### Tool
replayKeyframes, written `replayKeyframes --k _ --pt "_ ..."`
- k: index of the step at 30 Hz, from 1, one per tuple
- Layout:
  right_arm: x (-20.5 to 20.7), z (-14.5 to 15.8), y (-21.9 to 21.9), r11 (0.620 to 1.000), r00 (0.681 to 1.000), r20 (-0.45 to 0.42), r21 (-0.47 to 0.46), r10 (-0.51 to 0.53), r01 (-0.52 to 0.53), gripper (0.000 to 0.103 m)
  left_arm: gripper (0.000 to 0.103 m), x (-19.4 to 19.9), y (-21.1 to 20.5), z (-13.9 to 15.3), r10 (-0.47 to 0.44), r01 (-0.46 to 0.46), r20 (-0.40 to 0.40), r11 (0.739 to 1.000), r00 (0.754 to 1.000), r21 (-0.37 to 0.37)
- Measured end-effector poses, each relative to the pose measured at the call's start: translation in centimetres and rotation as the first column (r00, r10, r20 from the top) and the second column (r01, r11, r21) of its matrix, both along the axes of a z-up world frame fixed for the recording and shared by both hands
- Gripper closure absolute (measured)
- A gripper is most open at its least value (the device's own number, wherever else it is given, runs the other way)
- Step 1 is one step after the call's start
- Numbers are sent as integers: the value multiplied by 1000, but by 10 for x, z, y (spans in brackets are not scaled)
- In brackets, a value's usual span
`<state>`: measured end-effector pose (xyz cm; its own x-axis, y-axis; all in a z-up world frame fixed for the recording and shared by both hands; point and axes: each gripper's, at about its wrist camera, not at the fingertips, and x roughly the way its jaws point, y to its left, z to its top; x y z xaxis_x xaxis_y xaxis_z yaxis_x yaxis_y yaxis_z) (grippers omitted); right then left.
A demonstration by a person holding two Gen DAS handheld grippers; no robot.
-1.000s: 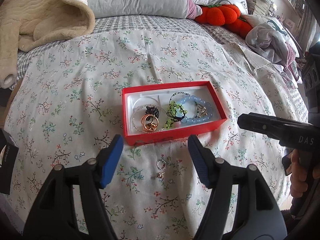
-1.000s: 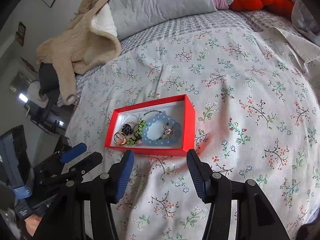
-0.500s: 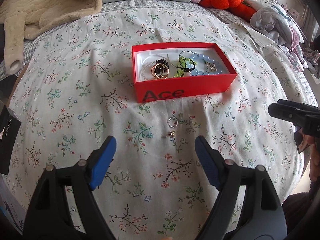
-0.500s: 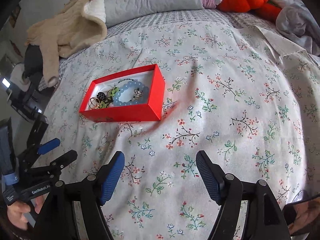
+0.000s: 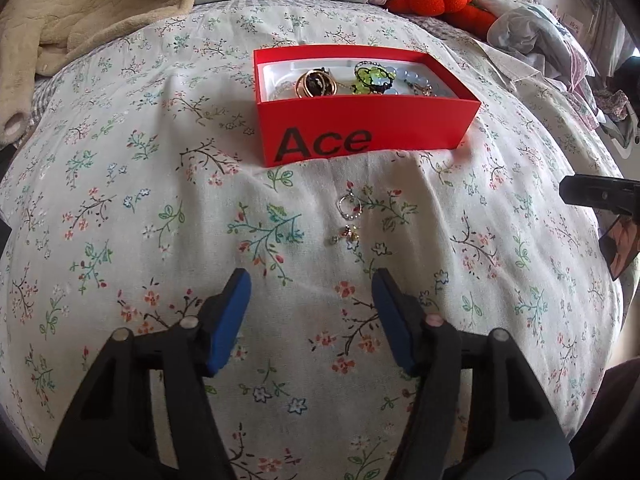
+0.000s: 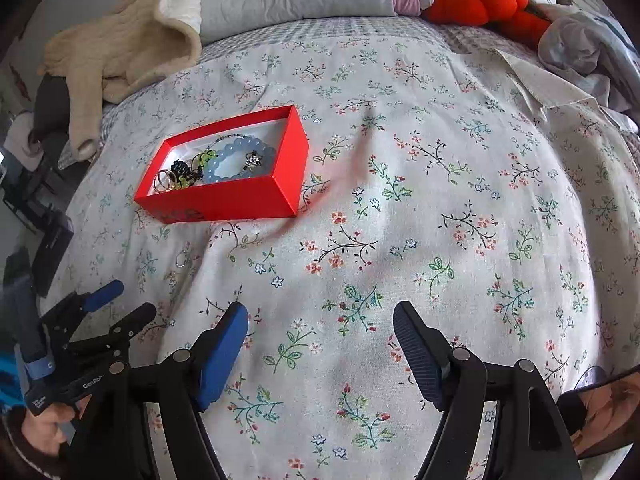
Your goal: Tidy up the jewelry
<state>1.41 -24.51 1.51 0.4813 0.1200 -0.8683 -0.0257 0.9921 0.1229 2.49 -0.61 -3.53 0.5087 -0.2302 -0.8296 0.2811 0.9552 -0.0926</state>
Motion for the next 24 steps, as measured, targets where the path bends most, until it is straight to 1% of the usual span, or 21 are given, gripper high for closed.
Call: replayKeyframes --k 1,2,4,8,10,12,13,15,20,22,24 --pt "0 0 0 1000 1000 -1 -1 0 0 27 54 1 -1 -3 -10 10 -7 1000 1000 -12" --pt "1 -1 0 1000 1000 -2 -3 2 -2 27 60 2 -2 -4 -22 21 -7 1000 1000 -21" --pt "2 -2 1 1000 1000 -5 -8 6 -6 27 64 3 -8 -6 -55 55 4 998 999 -32" --pt "3 -6 3 1000 1000 -17 -17 12 -12 27 65 8 -20 -11 -92 92 11 995 996 -25" --pt "4 -8 4 1000 1000 -23 -18 12 -12 27 65 12 -23 -12 -88 89 15 996 996 -17" --pt "6 -10 5 1000 1000 -27 -21 16 -17 27 65 17 -24 -13 -79 79 12 997 997 -24" --pt "6 -11 6 1000 999 -28 -24 18 -18 27 66 18 -24 -13 -75 75 12 997 997 -25" --pt "7 -11 8 999 999 -29 -27 21 -22 27 73 21 -25 -13 -71 71 13 997 997 -14" --pt "9 -11 13 999 999 -26 -31 28 -29 27 96 22 -26 -13 -65 65 15 998 998 7" --pt "10 -12 16 999 999 -24 -34 32 -33 27 99 21 -24 -13 -63 63 19 998 998 6" --pt "10 -14 19 999 999 -22 -36 40 -40 27 99 19 -23 -11 -59 58 26 998 998 7"
